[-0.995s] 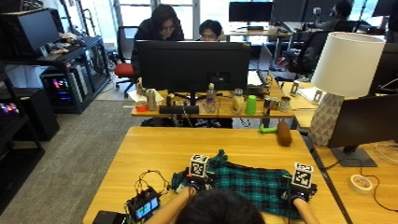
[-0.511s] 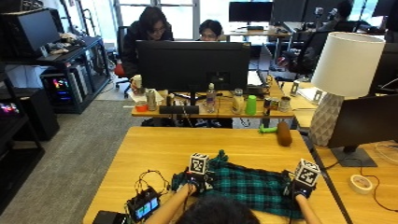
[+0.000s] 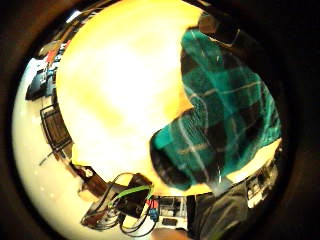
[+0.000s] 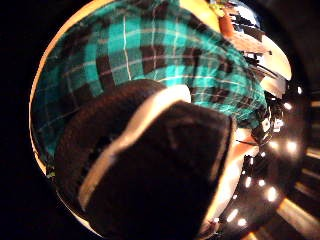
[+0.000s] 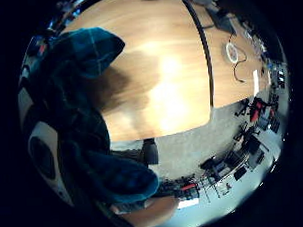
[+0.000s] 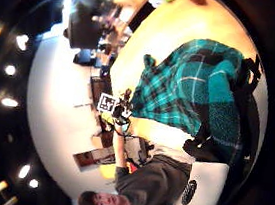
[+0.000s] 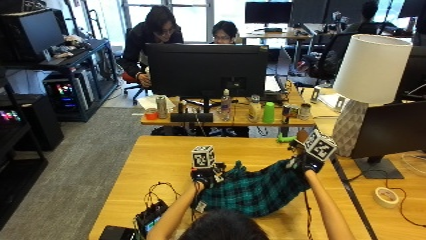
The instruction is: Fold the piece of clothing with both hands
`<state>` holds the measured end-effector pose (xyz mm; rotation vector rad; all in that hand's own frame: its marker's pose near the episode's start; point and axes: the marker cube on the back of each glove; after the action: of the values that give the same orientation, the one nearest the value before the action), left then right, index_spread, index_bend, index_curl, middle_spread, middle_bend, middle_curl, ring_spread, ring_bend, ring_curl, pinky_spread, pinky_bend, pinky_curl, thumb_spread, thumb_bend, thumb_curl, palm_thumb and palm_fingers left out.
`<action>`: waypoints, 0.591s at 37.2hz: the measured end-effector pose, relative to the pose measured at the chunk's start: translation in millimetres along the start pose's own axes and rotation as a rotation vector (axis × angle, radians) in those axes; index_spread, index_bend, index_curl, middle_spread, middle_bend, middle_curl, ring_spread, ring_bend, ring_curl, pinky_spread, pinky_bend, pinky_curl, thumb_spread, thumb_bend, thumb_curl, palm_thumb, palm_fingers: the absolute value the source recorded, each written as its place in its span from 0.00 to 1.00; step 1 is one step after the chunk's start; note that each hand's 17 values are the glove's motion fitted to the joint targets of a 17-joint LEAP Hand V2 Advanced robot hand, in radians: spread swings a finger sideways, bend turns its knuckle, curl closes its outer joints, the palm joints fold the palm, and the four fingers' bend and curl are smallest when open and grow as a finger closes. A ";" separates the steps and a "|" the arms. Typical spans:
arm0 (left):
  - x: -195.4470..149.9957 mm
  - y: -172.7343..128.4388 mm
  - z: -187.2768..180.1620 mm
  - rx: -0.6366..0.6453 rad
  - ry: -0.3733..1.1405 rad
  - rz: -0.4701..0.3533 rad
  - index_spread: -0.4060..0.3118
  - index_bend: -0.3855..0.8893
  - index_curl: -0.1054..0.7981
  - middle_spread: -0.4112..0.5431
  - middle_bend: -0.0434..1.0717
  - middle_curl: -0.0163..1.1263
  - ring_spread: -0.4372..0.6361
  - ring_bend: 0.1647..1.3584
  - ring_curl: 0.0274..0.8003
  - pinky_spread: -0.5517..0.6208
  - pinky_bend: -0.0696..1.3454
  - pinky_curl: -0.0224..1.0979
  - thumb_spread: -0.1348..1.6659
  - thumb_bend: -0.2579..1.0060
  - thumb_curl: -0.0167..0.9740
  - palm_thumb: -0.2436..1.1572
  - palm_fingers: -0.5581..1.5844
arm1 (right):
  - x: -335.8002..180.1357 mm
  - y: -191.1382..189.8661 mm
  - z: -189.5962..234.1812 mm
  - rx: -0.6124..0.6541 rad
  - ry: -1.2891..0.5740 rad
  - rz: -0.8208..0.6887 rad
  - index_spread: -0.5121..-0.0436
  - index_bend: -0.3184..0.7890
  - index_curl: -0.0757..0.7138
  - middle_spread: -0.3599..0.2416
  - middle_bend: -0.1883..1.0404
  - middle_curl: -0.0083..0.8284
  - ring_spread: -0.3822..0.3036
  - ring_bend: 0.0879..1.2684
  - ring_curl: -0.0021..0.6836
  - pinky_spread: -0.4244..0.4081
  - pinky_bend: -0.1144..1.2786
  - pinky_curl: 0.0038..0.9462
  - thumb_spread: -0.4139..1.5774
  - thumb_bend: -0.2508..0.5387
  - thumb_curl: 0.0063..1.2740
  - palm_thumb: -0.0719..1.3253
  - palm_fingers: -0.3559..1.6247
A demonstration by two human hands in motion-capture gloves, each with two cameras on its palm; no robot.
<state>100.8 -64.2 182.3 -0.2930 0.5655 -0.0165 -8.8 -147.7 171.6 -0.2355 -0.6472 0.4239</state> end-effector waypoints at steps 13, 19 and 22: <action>-62.8 13.9 -111.5 0.488 0.097 -0.065 0.56 0.37 0.32 0.60 0.29 0.28 0.63 0.47 0.38 0.73 0.48 0.33 0.59 0.13 0.11 0.08 0.36 | -230.2 45.2 103.1 0.029 0.070 -0.424 0.61 0.41 0.54 0.31 0.46 0.61 0.19 0.51 0.67 0.09 0.52 0.41 0.41 0.28 0.48 0.78 0.83; -88.3 49.8 -124.0 0.556 0.075 -0.121 0.56 0.38 0.32 0.56 0.31 0.30 0.57 0.48 0.39 0.70 0.47 0.32 0.59 0.13 0.11 0.08 0.38 | -286.2 77.4 217.3 -0.248 0.054 -0.320 0.63 0.35 0.51 0.31 0.48 0.62 0.19 0.54 0.69 0.09 0.53 0.42 0.39 0.28 0.50 0.79 0.81; -97.5 67.3 -121.0 0.544 0.059 -0.127 0.56 0.38 0.32 0.53 0.33 0.31 0.52 0.48 0.39 0.67 0.45 0.32 0.59 0.13 0.10 0.08 0.41 | -297.2 90.1 255.3 -0.399 0.014 -0.242 0.66 0.24 0.43 0.34 0.46 0.60 0.18 0.56 0.68 0.09 0.58 0.44 0.46 0.29 0.49 0.78 0.75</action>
<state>-50.1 -22.9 117.6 0.2022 0.5783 -0.2981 -409.3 -181.1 180.9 -0.5317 -0.7338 0.0570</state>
